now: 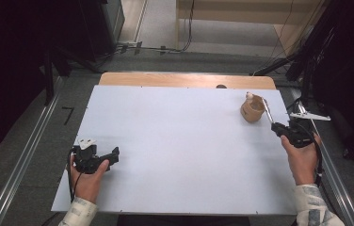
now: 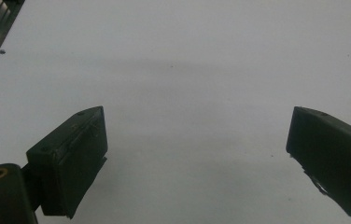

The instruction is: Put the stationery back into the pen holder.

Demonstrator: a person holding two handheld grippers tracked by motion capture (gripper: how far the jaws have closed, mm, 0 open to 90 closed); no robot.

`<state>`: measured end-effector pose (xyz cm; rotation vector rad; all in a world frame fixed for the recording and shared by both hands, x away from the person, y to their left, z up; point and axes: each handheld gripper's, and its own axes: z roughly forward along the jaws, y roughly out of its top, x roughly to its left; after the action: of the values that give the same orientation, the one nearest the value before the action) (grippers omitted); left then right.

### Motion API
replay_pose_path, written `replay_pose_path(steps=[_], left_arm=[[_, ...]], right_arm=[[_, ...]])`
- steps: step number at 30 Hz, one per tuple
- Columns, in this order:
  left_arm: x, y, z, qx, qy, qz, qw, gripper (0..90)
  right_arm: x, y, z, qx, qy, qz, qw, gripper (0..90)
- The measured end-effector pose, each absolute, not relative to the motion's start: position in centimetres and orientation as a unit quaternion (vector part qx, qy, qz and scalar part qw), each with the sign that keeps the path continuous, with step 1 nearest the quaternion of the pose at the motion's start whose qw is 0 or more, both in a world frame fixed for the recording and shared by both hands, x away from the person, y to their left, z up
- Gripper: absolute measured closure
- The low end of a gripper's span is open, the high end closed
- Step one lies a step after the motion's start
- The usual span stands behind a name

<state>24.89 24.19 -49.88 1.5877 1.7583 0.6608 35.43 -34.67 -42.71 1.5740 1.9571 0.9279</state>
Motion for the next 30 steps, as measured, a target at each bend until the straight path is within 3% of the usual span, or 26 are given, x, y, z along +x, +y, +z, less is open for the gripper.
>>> replay_pose_path(steps=[30], left_arm=[[24.9,24.1,-50.0,0.609,0.674,0.251,0.335,5.6]], right_arm=[[36.6,-34.1,-42.6,0.574,0.709,0.332,0.24,78.7]])
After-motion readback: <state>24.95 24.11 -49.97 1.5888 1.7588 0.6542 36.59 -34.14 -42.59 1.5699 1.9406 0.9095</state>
